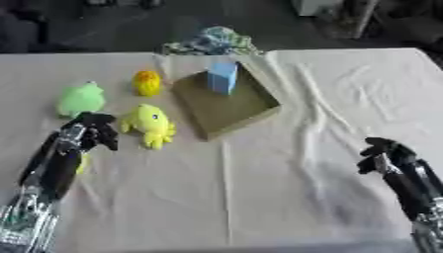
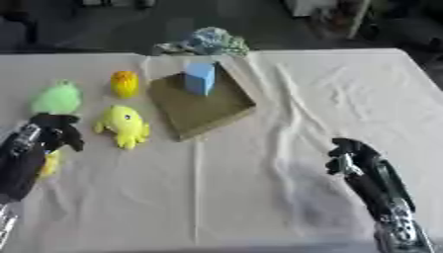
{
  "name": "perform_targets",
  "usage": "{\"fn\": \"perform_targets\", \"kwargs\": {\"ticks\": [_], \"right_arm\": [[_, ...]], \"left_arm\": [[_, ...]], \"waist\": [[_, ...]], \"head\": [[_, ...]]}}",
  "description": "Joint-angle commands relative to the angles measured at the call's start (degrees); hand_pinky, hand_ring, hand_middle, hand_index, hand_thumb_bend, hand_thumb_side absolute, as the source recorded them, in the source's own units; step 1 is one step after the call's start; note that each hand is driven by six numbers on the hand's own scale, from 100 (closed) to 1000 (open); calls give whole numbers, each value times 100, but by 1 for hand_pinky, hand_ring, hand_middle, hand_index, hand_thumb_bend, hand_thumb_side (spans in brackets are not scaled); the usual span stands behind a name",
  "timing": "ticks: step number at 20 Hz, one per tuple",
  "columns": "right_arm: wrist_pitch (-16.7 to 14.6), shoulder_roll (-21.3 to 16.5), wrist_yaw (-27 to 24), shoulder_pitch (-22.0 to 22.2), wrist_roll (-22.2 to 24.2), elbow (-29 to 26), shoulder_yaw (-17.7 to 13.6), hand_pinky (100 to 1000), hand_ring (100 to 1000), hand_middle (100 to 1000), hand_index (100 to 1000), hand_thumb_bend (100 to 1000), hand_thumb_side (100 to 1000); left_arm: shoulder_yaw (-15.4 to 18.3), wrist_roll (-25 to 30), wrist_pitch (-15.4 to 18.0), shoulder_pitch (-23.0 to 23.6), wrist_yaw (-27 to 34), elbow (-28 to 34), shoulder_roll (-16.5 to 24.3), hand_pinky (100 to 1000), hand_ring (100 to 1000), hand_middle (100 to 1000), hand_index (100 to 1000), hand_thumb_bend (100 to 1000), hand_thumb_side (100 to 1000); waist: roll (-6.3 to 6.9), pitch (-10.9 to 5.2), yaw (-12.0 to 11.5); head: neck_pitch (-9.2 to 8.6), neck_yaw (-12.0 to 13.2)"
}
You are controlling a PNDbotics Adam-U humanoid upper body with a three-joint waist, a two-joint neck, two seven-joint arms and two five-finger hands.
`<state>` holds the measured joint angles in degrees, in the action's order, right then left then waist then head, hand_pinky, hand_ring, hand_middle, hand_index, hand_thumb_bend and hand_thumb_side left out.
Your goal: Pick up objects on the table and place them in the box.
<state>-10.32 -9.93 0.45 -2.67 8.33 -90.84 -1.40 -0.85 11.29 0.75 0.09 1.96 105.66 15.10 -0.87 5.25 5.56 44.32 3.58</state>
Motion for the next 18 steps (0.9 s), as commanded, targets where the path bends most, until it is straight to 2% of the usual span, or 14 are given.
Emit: {"fn": "perform_targets", "kwargs": {"ticks": [1,5,8,10,12,13,15,18], "right_arm": [[-11,-119,-18,-41,13,-85,-31,508,532,556,751,100,515],[-10,-121,-15,-40,18,-85,-28,508,532,556,752,100,517],[-12,-116,-15,-48,18,-88,-31,508,532,556,752,100,515],[-14,-141,-4,-55,33,-83,-21,508,532,556,752,100,508],[-17,-178,11,-56,26,-76,-34,508,532,556,752,100,506],[-18,-204,21,-57,22,-72,-38,508,532,556,752,100,507],[-18,-244,35,-61,21,-70,-34,509,532,556,752,100,512],[-14,-284,46,-68,53,-75,1,509,532,556,752,100,513]], "left_arm": [[61,21,13,-10,-11,110,38,683,486,515,739,100,941],[71,34,24,-23,-20,125,48,684,486,516,741,100,937],[86,87,74,-88,-82,160,167,687,490,521,749,100,886],[120,202,224,-238,-244,242,524,696,504,541,775,100,667],[132,437,536,-478,-559,346,1249,715,534,573,789,100,481],[92,647,765,-625,-785,384,1751,730,567,604,801,100,384],[-51,1162,1213,-897,-1173,323,2697,742,613,651,817,100,246],[-445,1771,1742,-1480,-1698,19,3988,754,671,701,830,100,259]], "waist": [[-79,-56,-1],[-76,-56,-4],[-76,-59,3],[-62,-64,15],[-24,-74,36],[9,-78,53],[72,-83,78],[153,-98,108]], "head": [[-20,-6],[-20,-7],[-20,-22],[-20,-13],[-20,-22],[-20,-25],[-20,-29],[-20,-24]]}}
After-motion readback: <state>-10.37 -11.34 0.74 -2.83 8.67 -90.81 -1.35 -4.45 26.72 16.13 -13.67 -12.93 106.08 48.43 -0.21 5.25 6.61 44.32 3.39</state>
